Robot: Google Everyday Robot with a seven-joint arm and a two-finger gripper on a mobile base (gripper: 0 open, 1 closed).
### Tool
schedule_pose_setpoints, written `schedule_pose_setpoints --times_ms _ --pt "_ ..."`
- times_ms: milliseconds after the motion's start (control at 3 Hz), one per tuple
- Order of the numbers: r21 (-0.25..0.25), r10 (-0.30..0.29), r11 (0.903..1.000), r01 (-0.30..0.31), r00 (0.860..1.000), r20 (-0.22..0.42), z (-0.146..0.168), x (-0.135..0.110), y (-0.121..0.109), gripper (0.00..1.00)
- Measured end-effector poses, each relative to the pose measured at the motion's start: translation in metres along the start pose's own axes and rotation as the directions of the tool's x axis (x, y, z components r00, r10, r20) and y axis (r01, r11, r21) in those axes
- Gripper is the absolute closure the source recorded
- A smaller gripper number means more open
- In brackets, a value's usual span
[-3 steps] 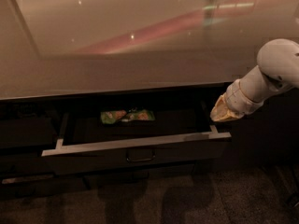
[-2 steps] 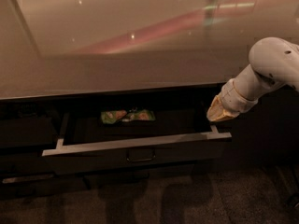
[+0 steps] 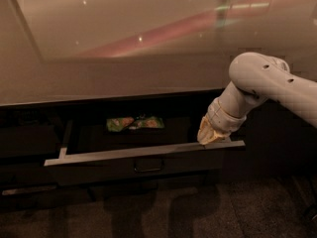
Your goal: Open top drawer
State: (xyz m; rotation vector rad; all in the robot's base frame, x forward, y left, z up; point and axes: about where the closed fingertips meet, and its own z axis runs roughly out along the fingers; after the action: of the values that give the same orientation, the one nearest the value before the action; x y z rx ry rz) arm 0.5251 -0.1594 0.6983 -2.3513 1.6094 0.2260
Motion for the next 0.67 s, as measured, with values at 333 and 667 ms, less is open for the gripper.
schedule_pose_setpoints --times_ms 333,667 --pt "0.0 0.0 1.0 0.0 1.0 0.0 0.0 0.0 0.0 1.0" --pt "-0.034 0.028 0.999 -0.028 1.0 -0.005 0.015 0.013 -0.002 1.0"
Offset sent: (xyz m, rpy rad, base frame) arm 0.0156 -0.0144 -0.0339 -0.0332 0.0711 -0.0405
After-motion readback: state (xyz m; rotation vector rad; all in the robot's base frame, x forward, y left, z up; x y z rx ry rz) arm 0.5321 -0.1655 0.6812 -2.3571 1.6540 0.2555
